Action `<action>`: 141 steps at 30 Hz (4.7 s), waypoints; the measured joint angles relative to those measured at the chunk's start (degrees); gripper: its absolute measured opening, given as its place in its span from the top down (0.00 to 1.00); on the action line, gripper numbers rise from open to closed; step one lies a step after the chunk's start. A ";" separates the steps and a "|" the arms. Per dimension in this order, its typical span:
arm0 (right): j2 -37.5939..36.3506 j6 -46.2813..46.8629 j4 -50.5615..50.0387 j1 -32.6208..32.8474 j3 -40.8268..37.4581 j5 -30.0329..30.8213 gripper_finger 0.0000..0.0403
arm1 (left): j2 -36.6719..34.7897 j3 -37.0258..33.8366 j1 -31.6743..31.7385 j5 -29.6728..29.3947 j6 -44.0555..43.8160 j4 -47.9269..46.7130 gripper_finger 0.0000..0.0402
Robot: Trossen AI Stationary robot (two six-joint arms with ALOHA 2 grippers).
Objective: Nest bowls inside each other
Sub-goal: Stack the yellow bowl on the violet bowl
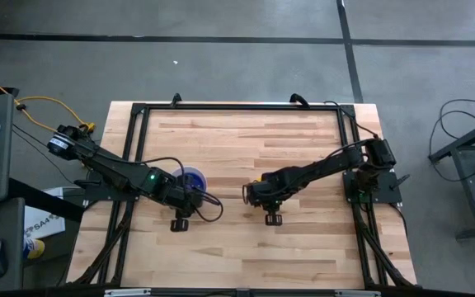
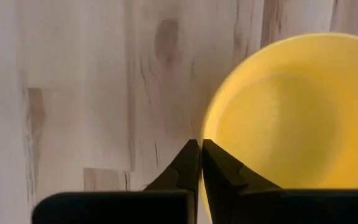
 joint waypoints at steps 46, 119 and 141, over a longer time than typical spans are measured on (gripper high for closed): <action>0.07 -33.55 -2.26 9.03 15.84 -4.10 0.99 | -0.74 -0.02 -7.49 0.09 22.27 11.27 0.76; 3.78 -24.66 0.86 4.33 17.35 -7.47 0.99 | 8.80 8.28 3.03 9.46 43.49 12.13 0.76; 3.74 -25.66 4.43 4.24 17.35 -9.17 0.99 | 9.84 8.22 3.06 6.45 46.70 13.69 0.76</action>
